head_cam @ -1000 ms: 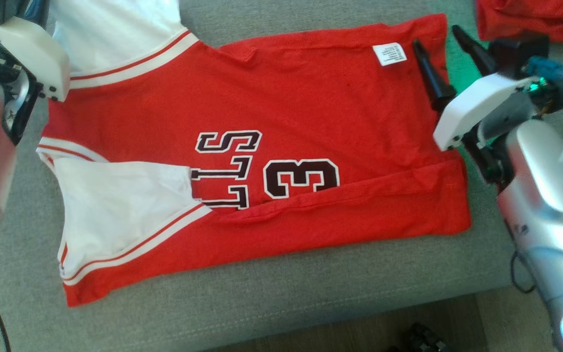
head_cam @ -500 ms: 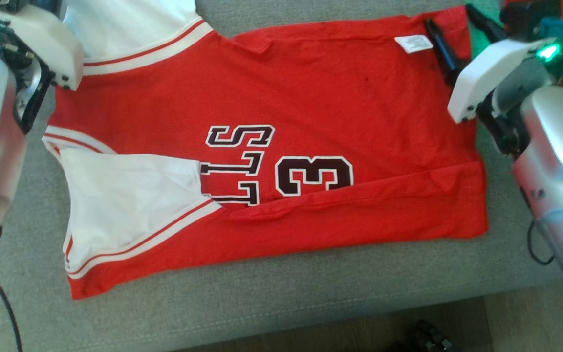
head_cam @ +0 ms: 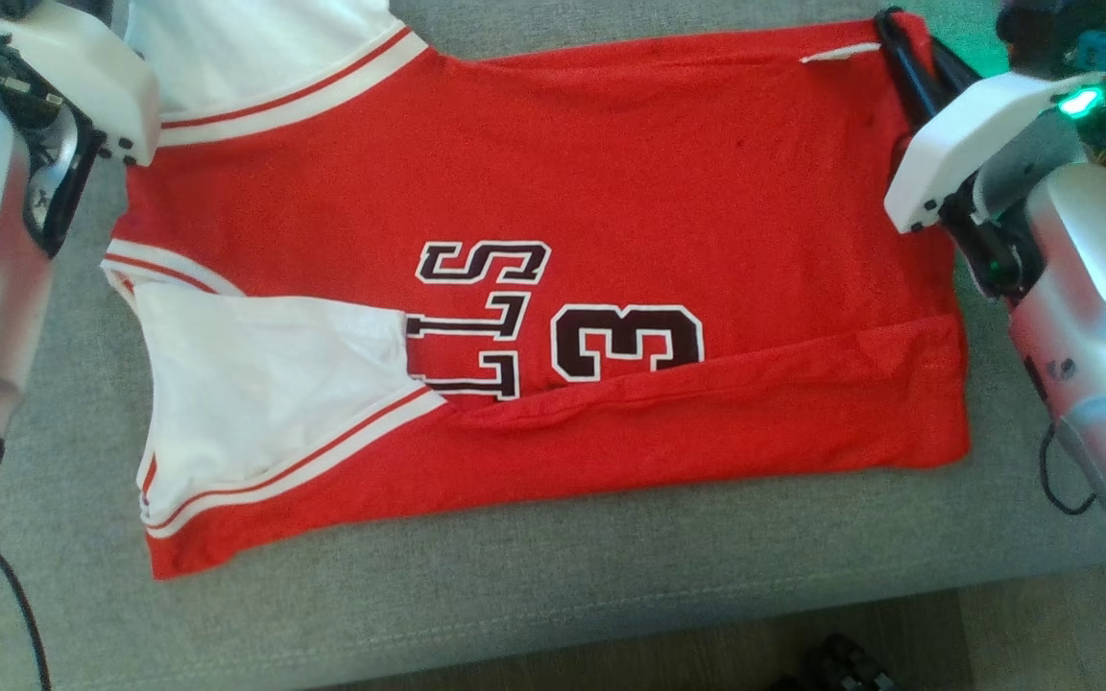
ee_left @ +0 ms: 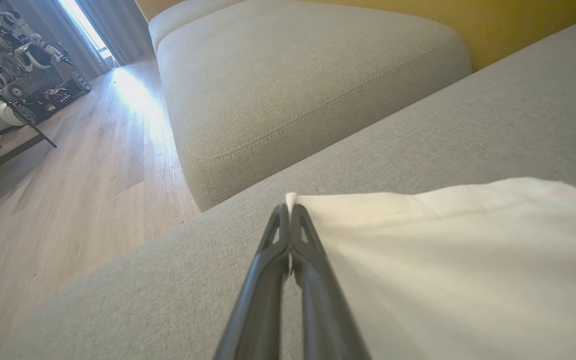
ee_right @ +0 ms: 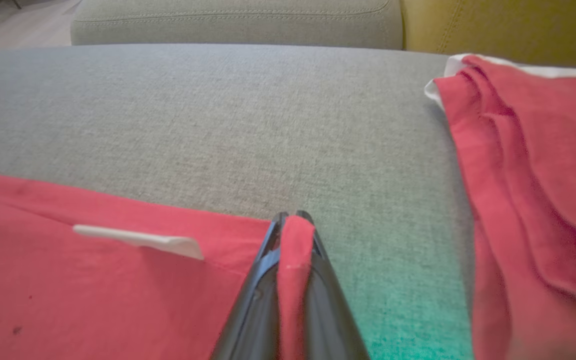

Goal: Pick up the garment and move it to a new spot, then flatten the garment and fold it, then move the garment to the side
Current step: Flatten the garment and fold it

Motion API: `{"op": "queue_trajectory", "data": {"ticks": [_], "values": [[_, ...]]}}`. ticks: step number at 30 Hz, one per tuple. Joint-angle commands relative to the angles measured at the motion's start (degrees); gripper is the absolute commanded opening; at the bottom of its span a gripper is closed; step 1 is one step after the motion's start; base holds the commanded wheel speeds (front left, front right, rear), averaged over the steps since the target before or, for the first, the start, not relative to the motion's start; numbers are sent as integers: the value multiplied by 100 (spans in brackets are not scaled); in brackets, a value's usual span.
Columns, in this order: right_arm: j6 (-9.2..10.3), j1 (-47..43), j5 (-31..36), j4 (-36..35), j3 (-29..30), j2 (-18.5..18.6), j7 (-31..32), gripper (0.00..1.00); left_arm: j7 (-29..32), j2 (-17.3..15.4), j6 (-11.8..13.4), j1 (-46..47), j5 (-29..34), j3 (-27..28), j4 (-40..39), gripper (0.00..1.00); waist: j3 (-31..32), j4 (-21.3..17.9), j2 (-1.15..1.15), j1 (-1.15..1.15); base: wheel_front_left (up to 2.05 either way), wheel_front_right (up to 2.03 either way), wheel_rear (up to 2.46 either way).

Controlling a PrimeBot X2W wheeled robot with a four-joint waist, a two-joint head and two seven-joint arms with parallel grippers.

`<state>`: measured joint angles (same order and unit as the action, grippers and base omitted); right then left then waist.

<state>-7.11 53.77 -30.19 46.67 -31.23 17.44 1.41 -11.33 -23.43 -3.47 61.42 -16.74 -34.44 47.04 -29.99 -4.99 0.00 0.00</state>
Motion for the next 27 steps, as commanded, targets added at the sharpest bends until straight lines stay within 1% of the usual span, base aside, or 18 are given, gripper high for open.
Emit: {"op": "queue_trajectory", "data": {"ticks": [1, 11, 17, 21, 27], "values": [[-37, 128, -33, -17, 8, 74, -128, 0, -86, -313, 75, 345, -39, 227, -107, 0, -14, 8, 0, 0, 0, 0, 0], [-37, 434, 7, 497, 109, -27, -743, 0, -327, -265, 357, 467, -112, 427, -213, 0, -30, 43, 0, 0, 0, 0, 0], [-37, 477, -31, 654, -7, -116, -961, 0, -354, -224, 306, 394, -105, 387, -194, 0, 1, 58, 0, 0, 0, 0, 0], [-37, 384, -38, 711, -176, -71, -1227, 0, -363, -270, 237, 220, -96, 356, -218, 0, 103, 69, 0, 0, 0, 0, 0], [-37, 239, -120, 731, -308, 21, -1390, 0, -365, -345, 208, 33, -83, 356, -429, 0, 193, 113, 0, 0, 0, 0, 0]]}}
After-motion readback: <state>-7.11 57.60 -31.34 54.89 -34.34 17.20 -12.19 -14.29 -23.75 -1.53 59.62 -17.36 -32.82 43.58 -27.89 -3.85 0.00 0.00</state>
